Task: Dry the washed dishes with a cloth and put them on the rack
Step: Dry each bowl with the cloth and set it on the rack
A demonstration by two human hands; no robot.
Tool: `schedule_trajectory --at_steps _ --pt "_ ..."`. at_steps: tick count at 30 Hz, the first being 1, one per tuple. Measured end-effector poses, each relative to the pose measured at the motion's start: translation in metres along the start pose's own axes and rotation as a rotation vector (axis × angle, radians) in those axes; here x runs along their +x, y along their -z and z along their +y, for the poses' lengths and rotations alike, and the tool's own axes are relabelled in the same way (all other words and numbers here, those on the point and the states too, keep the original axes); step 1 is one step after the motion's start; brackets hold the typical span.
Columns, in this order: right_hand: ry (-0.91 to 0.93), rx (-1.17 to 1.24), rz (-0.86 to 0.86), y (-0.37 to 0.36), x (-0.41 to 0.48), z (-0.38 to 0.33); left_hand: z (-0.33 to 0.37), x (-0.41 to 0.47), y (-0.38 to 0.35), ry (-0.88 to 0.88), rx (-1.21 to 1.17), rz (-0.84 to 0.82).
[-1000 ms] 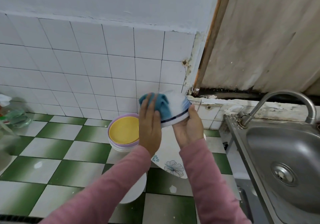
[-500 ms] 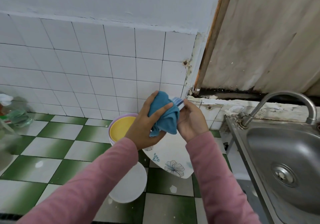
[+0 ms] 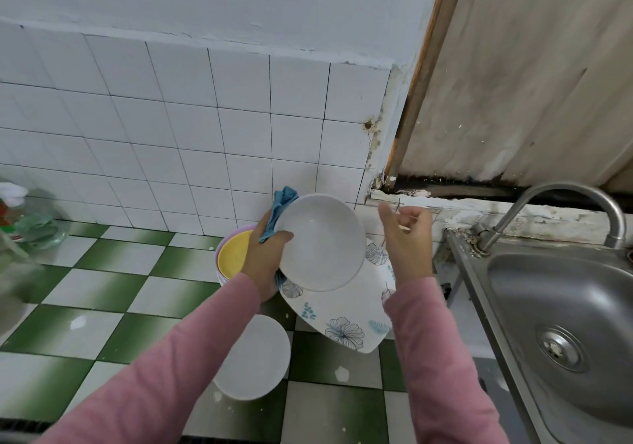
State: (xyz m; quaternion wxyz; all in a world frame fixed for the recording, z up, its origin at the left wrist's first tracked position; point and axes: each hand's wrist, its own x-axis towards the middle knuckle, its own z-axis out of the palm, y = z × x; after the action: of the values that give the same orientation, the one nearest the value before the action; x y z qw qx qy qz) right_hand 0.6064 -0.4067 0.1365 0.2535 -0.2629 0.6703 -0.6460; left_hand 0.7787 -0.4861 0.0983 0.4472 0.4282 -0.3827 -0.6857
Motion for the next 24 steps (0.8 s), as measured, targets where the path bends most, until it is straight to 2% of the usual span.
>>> schedule_trajectory --at_steps 3,6,8,14,17,19,21,24 --pt "-0.199 0.001 -0.170 0.002 -0.008 0.025 0.002 0.000 0.003 0.120 -0.119 -0.018" --pt "-0.452 0.268 -0.346 -0.005 -0.019 0.039 -0.003 0.001 0.001 0.188 -0.132 -0.017" --pt "-0.522 0.470 -0.391 -0.014 -0.024 0.043 -0.005 0.000 -0.002 0.184 -0.084 -0.019" --pt "-0.503 0.515 -0.349 -0.019 -0.027 0.052 -0.008 -0.003 0.001 0.212 -0.089 -0.016" --pt "-0.524 0.511 -0.308 -0.014 -0.024 0.057 -0.004 -0.004 0.002 0.174 -0.152 0.055" --pt "-0.516 0.470 -0.248 -0.013 -0.024 0.062 0.002 -0.002 0.002 0.101 -0.209 0.164" --pt "-0.496 0.423 -0.166 -0.015 -0.028 0.065 0.009 -0.001 0.002 -0.041 -0.145 0.244" --pt "-0.479 0.413 -0.125 -0.018 -0.032 0.070 0.014 -0.004 -0.002 -0.184 -0.057 0.270"
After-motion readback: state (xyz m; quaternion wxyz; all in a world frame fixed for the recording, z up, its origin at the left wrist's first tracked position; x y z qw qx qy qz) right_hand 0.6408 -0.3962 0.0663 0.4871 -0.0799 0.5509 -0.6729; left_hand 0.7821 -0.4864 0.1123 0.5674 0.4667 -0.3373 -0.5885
